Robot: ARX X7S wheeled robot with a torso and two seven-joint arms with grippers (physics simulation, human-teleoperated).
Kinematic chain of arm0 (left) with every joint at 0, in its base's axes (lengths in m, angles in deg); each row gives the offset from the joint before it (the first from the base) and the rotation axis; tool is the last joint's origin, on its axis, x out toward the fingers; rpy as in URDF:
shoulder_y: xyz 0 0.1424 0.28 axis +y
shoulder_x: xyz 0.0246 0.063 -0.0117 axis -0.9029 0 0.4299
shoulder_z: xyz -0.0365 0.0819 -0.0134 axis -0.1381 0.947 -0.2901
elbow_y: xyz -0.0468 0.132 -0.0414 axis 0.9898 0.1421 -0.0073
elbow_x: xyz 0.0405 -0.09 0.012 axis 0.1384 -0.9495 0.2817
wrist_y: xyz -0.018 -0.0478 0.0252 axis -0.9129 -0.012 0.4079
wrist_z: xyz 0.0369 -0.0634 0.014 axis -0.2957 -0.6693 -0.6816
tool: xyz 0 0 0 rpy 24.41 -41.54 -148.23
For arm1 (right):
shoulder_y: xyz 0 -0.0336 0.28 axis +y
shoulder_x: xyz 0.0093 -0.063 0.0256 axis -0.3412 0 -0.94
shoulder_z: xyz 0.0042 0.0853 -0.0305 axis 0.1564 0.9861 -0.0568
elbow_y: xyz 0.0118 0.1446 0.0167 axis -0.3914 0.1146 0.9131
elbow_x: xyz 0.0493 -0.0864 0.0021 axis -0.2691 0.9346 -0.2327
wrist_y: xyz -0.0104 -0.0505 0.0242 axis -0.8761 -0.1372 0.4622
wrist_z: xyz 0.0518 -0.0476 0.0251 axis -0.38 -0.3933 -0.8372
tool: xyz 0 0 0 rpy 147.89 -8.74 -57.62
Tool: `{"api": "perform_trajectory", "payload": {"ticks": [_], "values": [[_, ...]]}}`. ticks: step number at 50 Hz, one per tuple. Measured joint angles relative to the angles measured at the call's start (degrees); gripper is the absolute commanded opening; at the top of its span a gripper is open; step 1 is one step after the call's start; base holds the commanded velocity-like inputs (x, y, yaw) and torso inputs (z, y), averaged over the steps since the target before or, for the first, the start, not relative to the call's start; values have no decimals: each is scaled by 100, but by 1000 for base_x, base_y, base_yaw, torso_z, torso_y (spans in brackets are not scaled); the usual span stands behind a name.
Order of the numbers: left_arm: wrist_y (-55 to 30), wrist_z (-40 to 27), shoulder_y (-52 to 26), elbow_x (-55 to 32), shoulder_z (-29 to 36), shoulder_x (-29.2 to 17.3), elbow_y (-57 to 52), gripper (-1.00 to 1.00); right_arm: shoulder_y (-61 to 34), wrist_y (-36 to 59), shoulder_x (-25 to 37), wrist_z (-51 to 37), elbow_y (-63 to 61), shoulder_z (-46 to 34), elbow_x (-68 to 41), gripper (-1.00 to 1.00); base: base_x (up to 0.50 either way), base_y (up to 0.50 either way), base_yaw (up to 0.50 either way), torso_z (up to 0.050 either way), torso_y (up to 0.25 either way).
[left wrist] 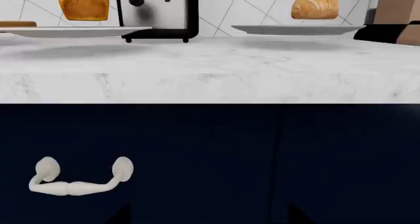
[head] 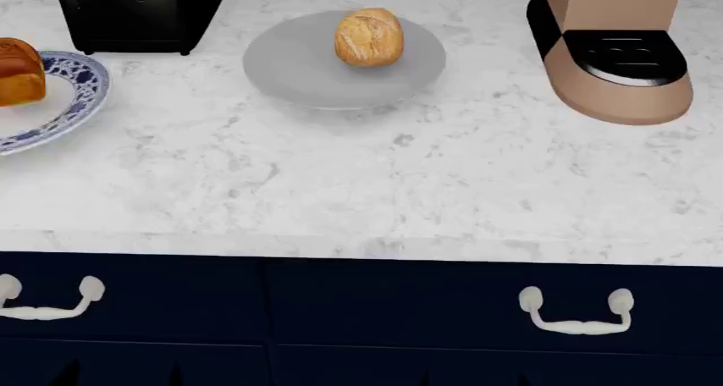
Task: Place all breads on the cutting board.
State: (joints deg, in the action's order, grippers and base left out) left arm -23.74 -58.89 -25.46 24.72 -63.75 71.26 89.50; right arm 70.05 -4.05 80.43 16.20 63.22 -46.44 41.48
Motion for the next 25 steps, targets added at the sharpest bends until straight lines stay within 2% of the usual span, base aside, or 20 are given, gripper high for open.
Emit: {"api": "perform_trajectory", "payload": {"ticks": [25], "values": [[-3,-409,21,-22,383,-283,-33,100,65,226,291,-332,-273,-369,-204,100,0,0,0,0,0]]}}
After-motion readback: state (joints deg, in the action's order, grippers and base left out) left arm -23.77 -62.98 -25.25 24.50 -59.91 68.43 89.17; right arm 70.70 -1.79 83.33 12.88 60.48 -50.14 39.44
